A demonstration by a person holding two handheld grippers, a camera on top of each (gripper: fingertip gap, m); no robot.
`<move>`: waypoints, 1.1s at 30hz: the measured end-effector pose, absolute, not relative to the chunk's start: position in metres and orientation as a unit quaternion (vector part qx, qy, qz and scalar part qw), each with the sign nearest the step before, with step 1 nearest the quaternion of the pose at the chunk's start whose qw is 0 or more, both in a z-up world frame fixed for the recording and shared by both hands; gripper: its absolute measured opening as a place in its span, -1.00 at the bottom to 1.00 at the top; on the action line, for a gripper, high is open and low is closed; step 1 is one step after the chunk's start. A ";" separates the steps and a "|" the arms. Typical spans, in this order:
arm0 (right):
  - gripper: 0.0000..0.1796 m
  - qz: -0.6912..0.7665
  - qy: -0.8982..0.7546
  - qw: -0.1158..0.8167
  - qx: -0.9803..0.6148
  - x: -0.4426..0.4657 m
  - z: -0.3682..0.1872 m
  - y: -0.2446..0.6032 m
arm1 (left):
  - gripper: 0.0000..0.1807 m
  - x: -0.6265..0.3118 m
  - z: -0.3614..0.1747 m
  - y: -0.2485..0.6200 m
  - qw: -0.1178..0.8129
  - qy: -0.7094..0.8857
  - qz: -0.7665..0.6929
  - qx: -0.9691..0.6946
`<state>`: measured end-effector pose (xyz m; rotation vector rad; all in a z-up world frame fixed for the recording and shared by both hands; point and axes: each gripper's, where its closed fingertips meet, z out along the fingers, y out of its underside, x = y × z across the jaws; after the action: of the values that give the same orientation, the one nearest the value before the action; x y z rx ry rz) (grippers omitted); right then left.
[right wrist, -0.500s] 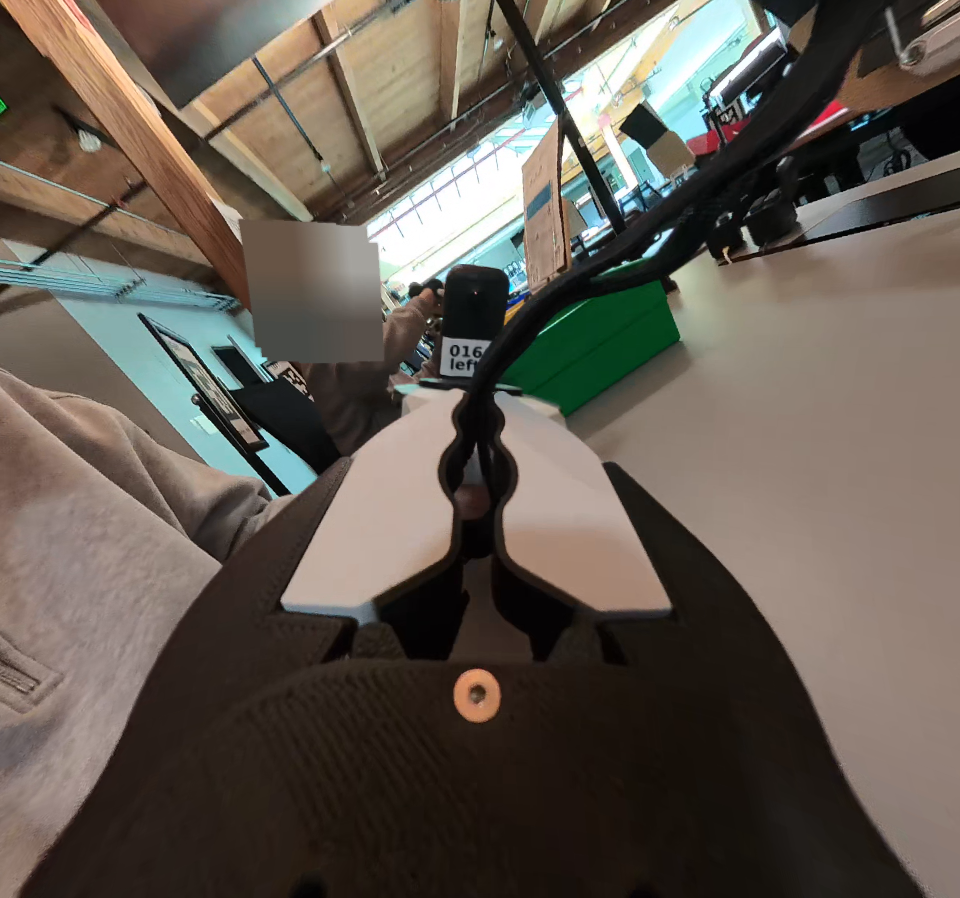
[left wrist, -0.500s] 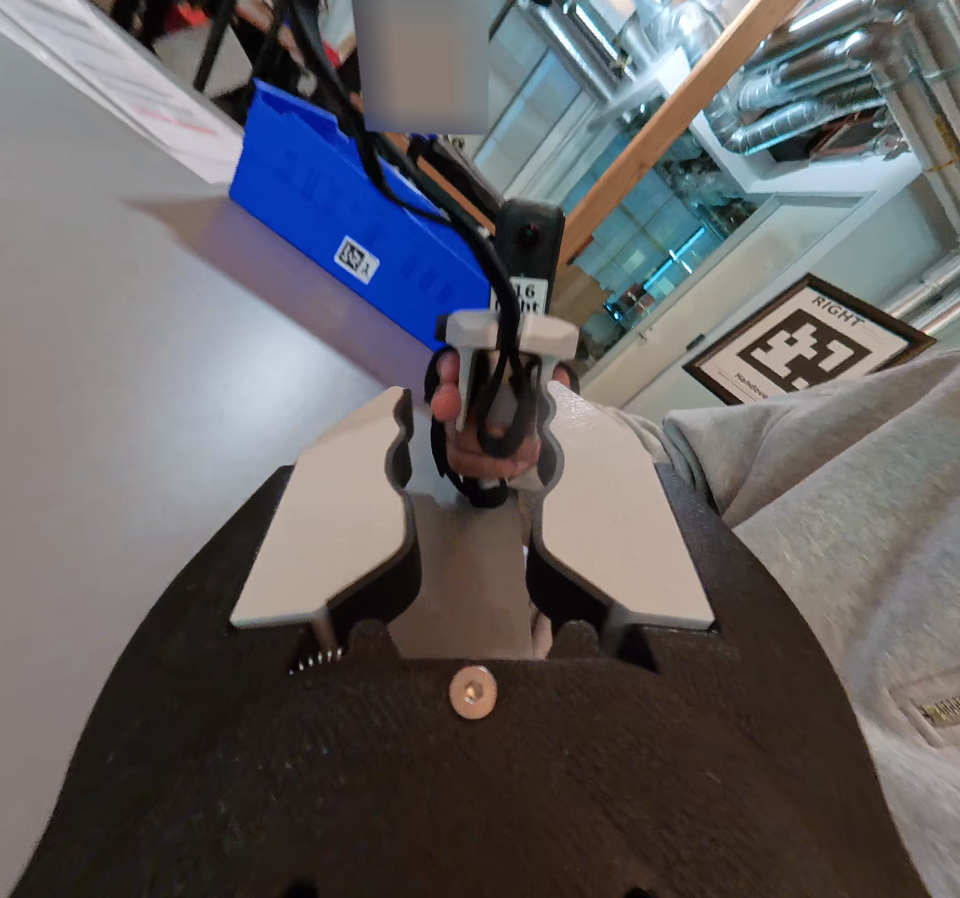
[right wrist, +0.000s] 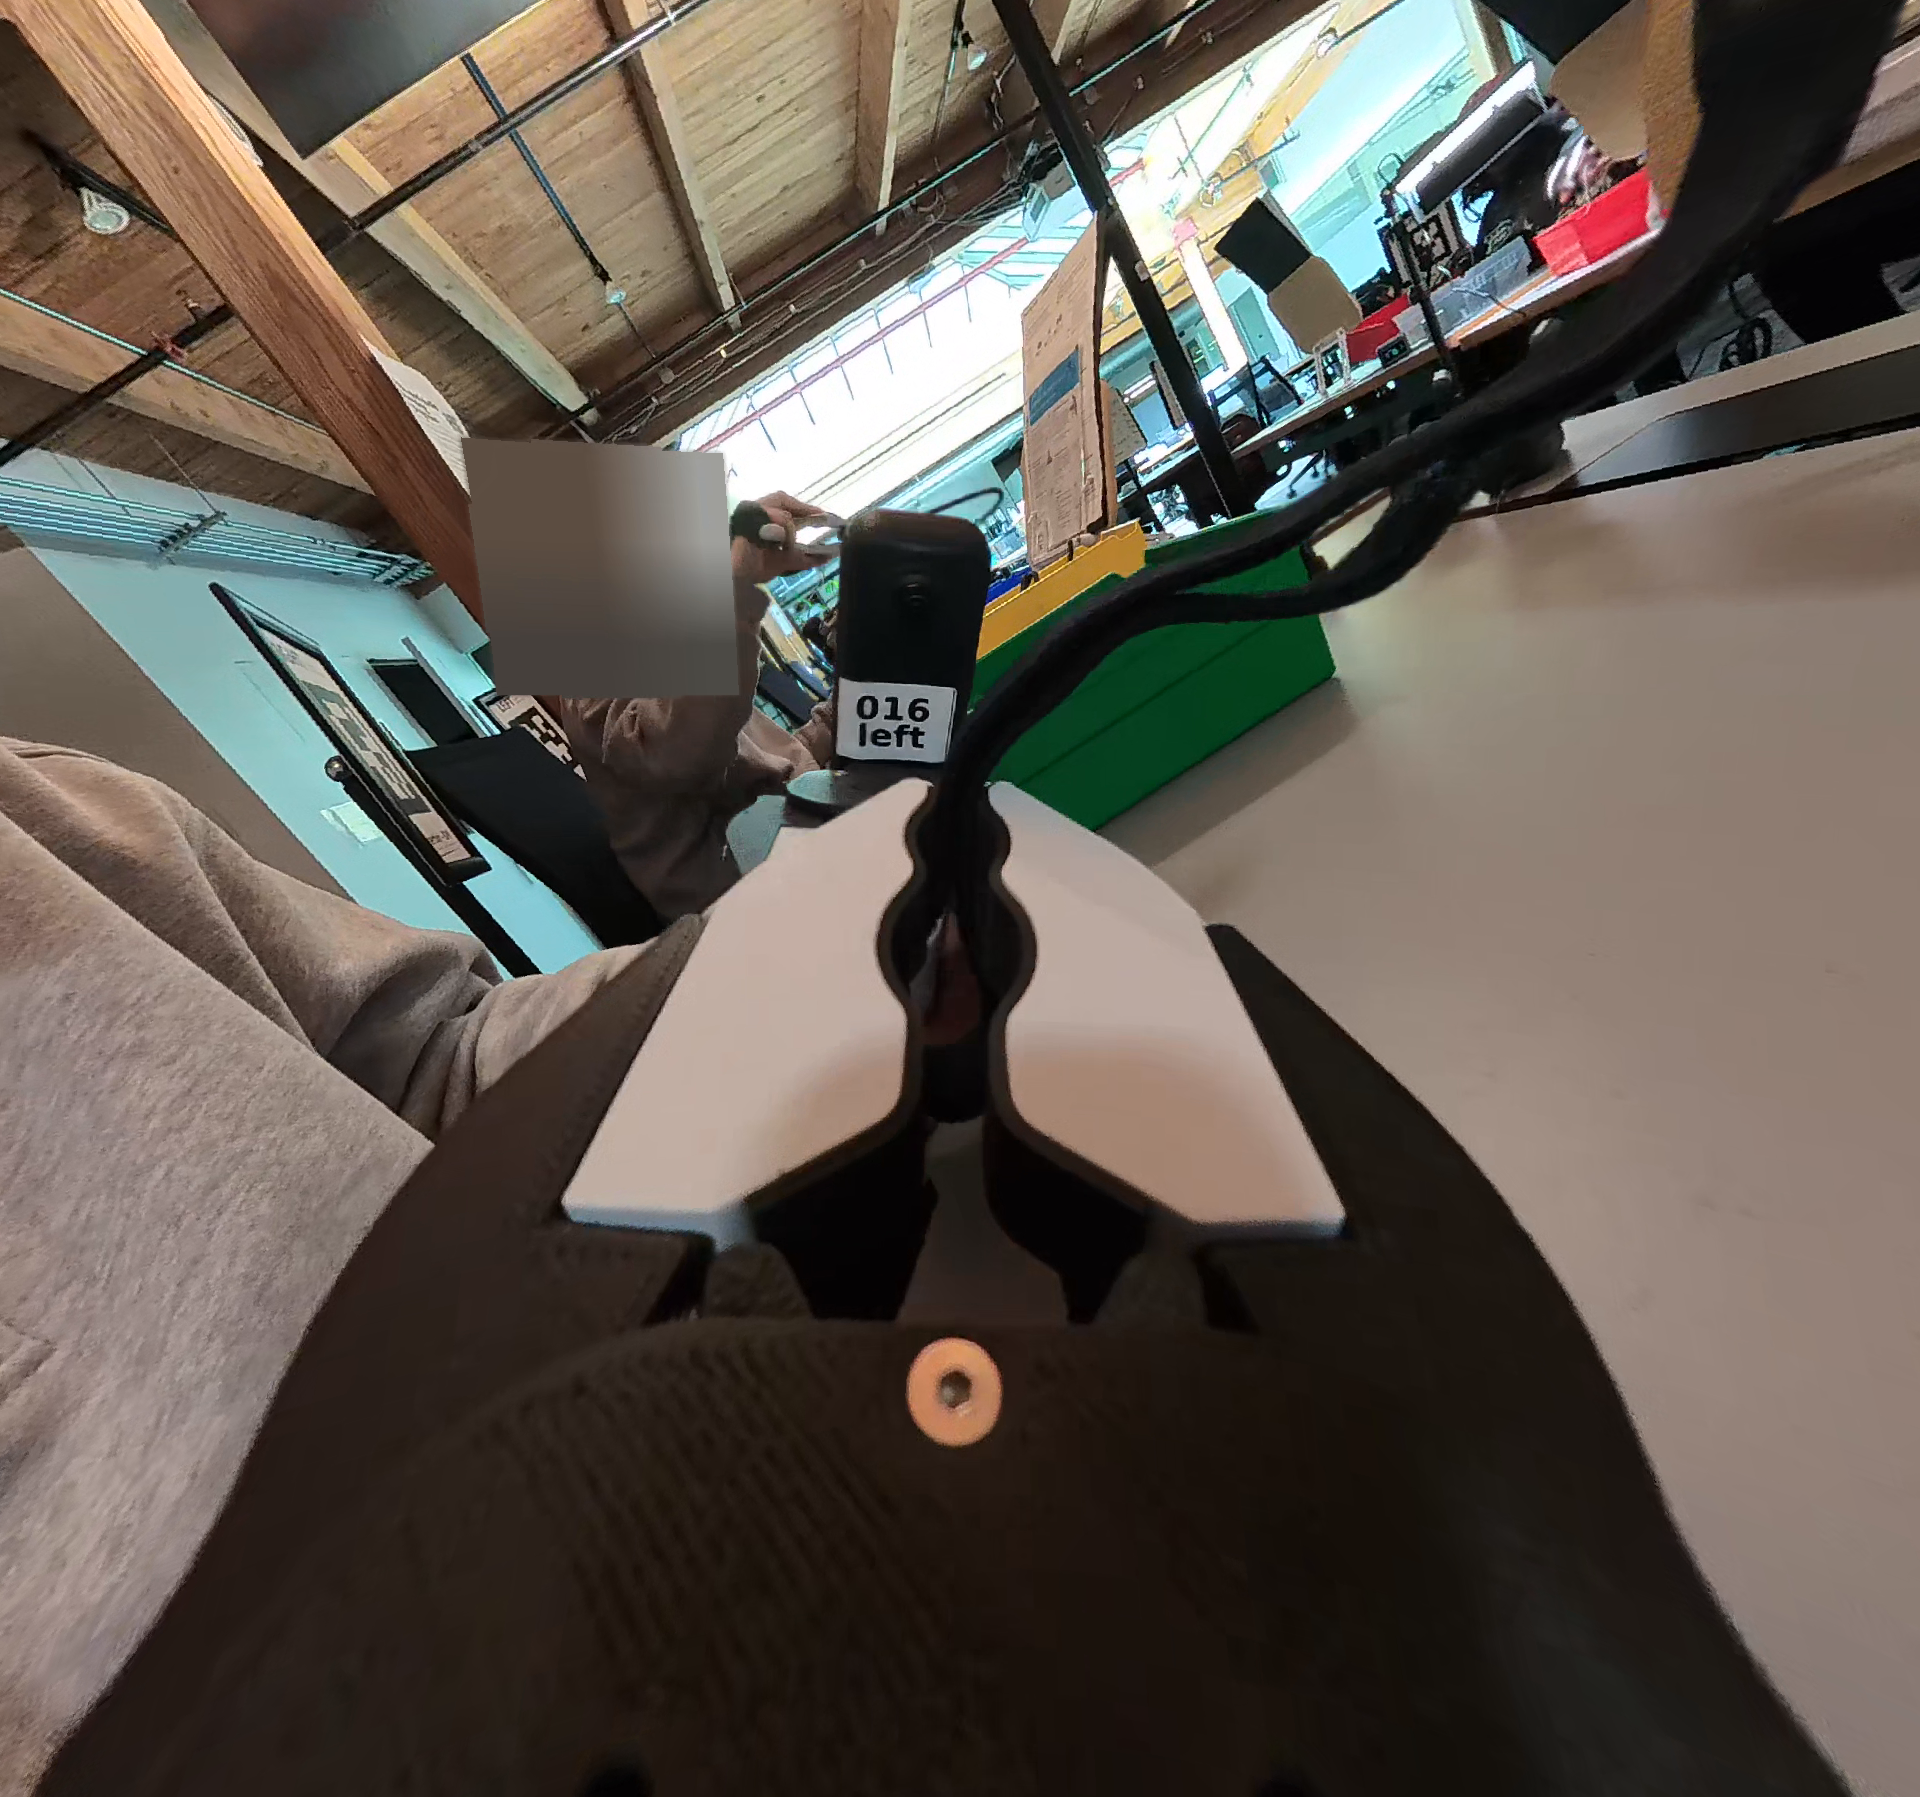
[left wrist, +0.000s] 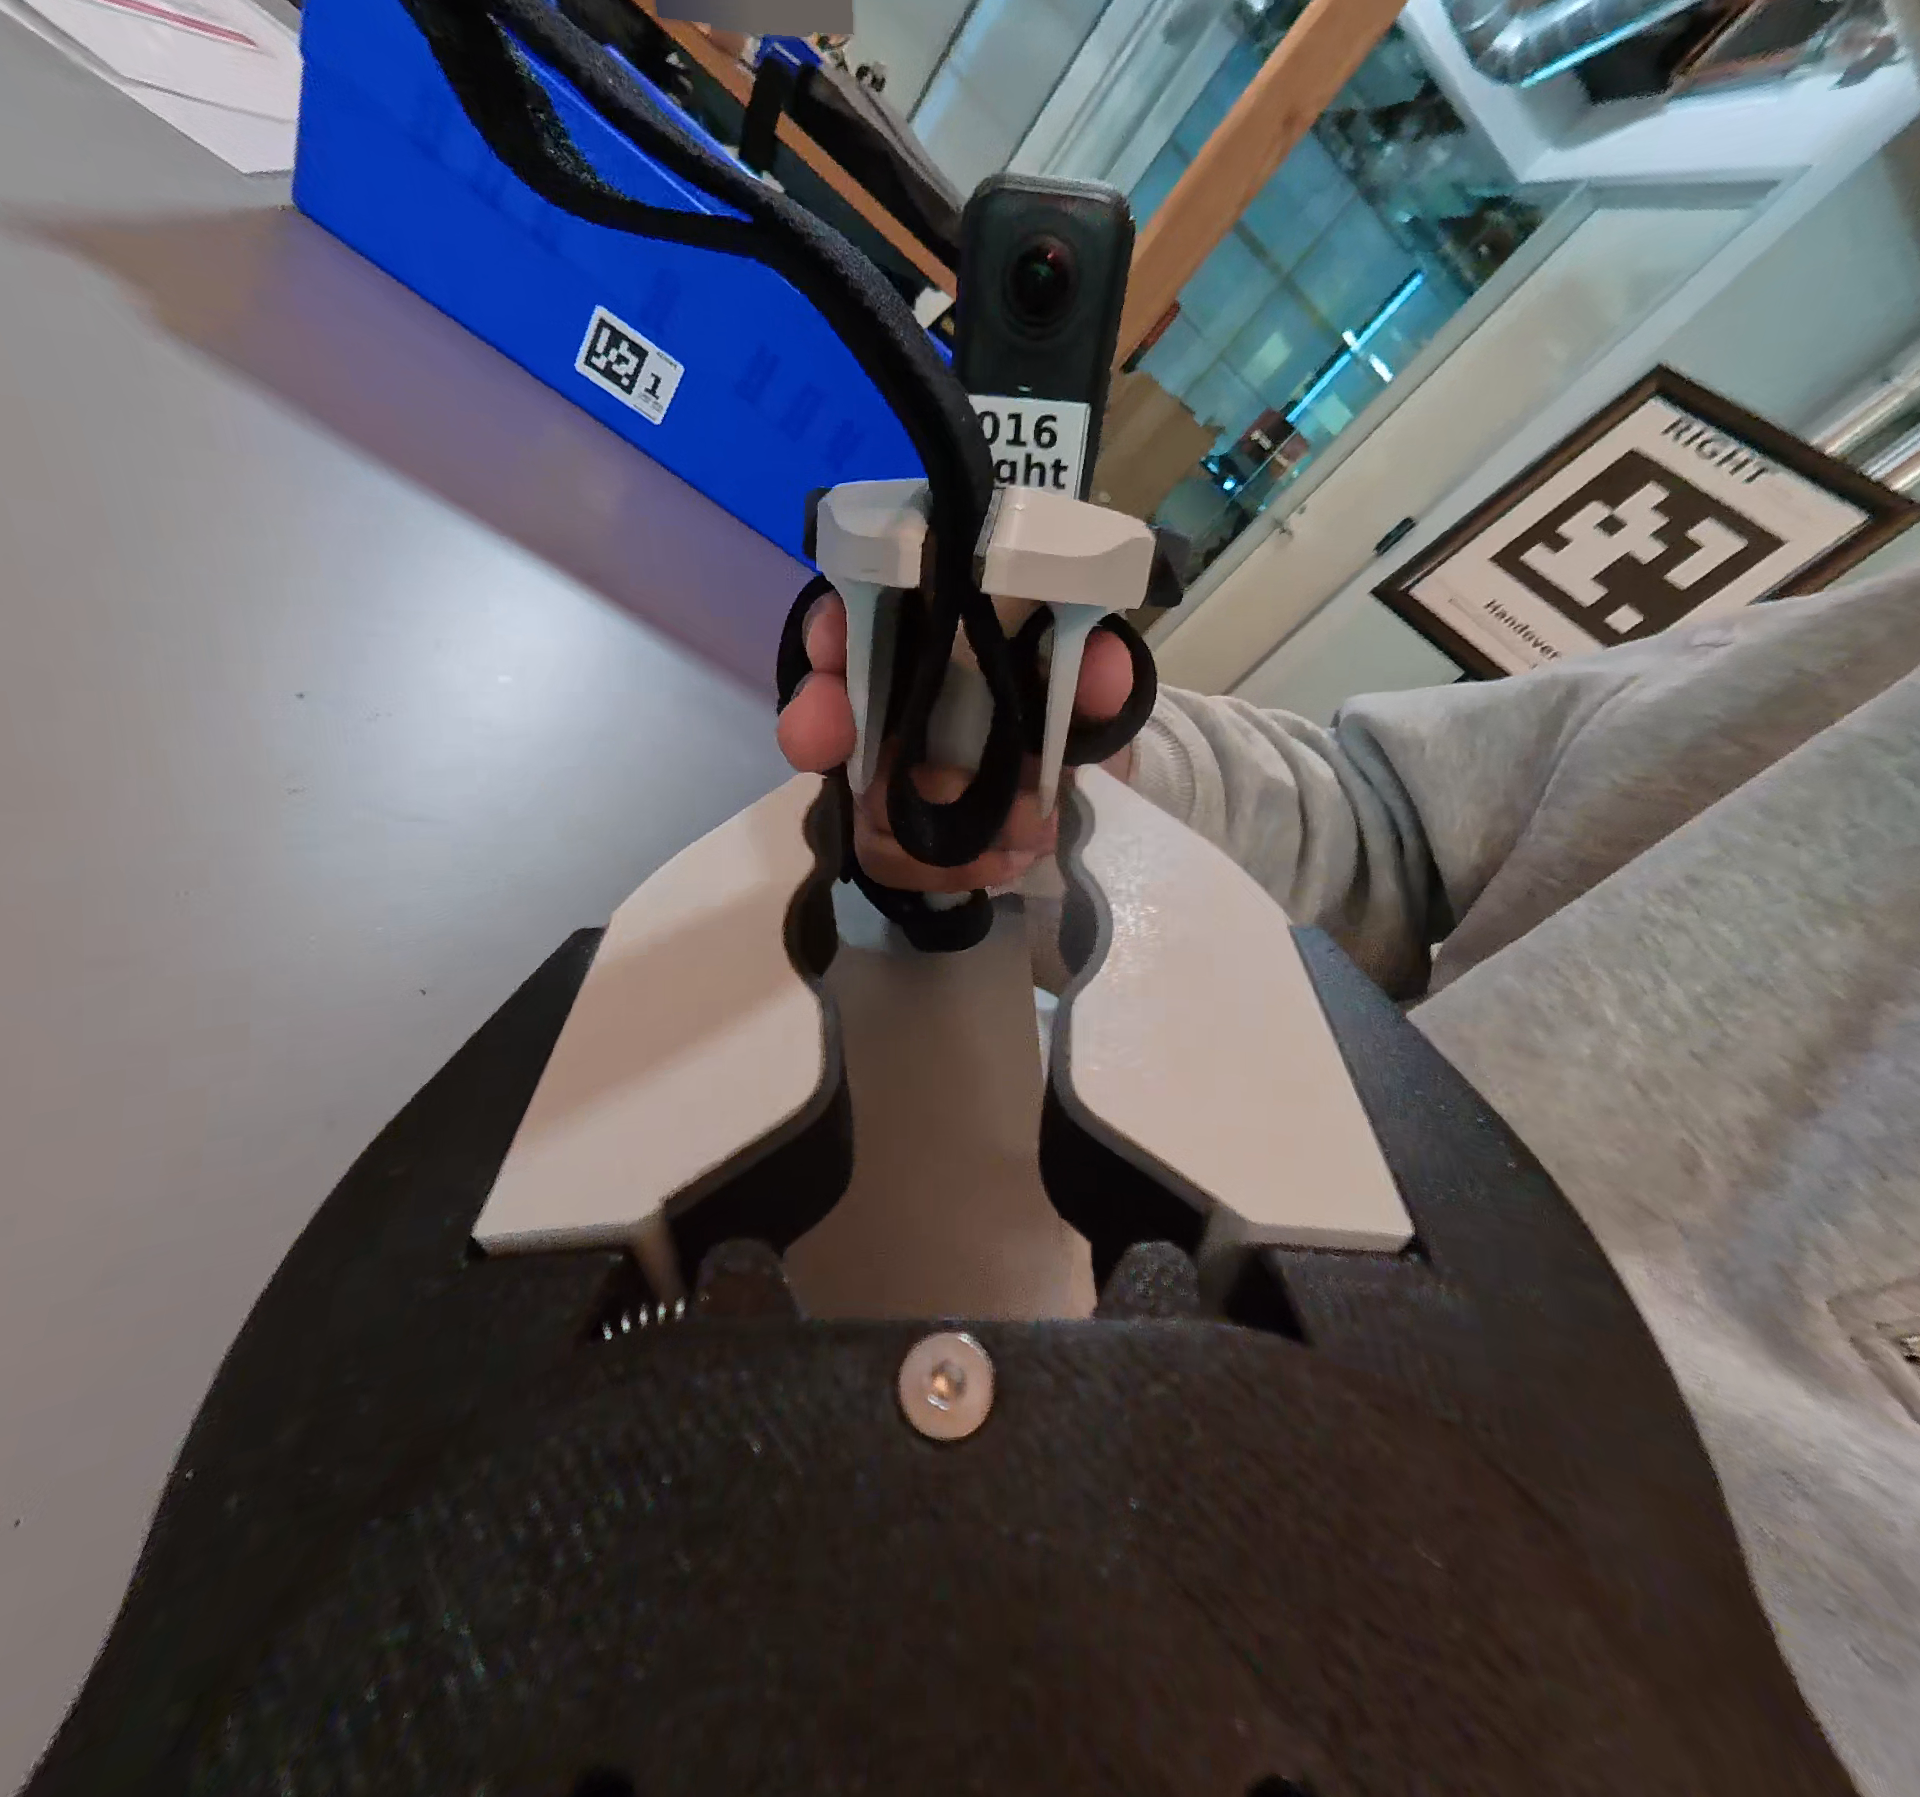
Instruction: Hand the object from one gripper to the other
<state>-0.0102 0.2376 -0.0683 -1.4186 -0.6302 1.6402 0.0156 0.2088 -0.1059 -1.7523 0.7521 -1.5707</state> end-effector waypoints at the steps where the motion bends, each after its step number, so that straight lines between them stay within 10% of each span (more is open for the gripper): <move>1: -0.93 0.655 -0.255 0.428 -0.568 -0.011 -0.068 0.237 | -0.63 0.017 -0.107 0.208 0.330 0.293 -0.594 -0.672; 9: -0.92 0.655 -0.254 0.428 -0.569 -0.012 -0.069 0.237 | -0.93 0.018 -0.103 0.200 0.350 0.333 -0.576 -0.659; 33: -0.52 0.763 -0.216 0.302 -0.529 -0.003 -0.062 0.232 | -0.94 -0.005 -0.058 0.203 0.332 0.247 -0.706 -0.576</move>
<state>-0.0028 0.2319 -0.0621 -1.4020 -0.5732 2.0251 -0.0049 0.2029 -0.0582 -1.5044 0.6452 -1.8440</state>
